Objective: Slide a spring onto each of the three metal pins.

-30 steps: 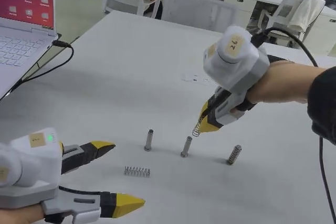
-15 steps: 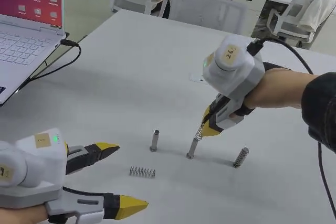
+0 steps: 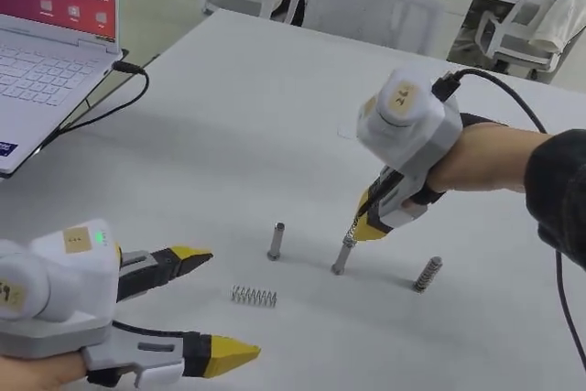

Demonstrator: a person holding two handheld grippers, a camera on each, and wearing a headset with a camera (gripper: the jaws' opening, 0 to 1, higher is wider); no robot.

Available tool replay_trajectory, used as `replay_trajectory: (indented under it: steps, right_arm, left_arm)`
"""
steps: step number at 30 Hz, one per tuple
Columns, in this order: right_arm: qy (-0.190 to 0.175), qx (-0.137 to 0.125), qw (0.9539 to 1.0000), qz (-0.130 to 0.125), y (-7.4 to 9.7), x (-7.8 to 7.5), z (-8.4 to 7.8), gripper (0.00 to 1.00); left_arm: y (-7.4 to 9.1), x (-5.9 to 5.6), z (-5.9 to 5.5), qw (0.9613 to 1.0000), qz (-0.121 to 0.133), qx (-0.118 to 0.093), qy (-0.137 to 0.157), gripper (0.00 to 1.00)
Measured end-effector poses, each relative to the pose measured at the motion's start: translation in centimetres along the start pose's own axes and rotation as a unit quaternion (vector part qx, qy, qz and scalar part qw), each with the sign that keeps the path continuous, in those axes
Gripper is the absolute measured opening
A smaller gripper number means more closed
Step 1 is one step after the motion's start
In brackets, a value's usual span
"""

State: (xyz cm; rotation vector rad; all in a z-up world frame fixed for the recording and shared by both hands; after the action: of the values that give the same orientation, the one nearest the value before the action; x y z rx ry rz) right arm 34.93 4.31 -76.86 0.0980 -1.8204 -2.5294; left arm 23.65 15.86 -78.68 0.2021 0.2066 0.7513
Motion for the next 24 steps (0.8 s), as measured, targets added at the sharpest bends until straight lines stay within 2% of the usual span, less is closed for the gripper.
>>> replay_trajectory:
  steps: [15,24]
  right_arm:
    - [-0.006,0.025,0.9996,0.008,-3.5,-0.4,-0.9,0.08]
    - [-0.013,0.033,0.9993,0.008,-4.6,-0.5,-1.4,0.09]
  left_arm:
    - [-0.2,0.1,0.1,1.0000,-0.001,0.002,0.001,0.71]
    - [-0.2,0.1,0.0,1.0000,-0.001,0.002,0.002,0.70]
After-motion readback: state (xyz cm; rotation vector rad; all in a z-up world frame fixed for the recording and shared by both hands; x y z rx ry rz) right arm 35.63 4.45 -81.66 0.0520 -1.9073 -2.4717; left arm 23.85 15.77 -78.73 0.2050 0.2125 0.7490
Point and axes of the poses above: the centre of the closed fingertips' face, and the gripper's own axes: y roughly backward along the fingers, x roughly to its left, z roughly out of its top, the point moved 2 cm from there along y, roughly backward along the fingers, and after that the axes turned 2 degrees about z, right-handed, at the moved point
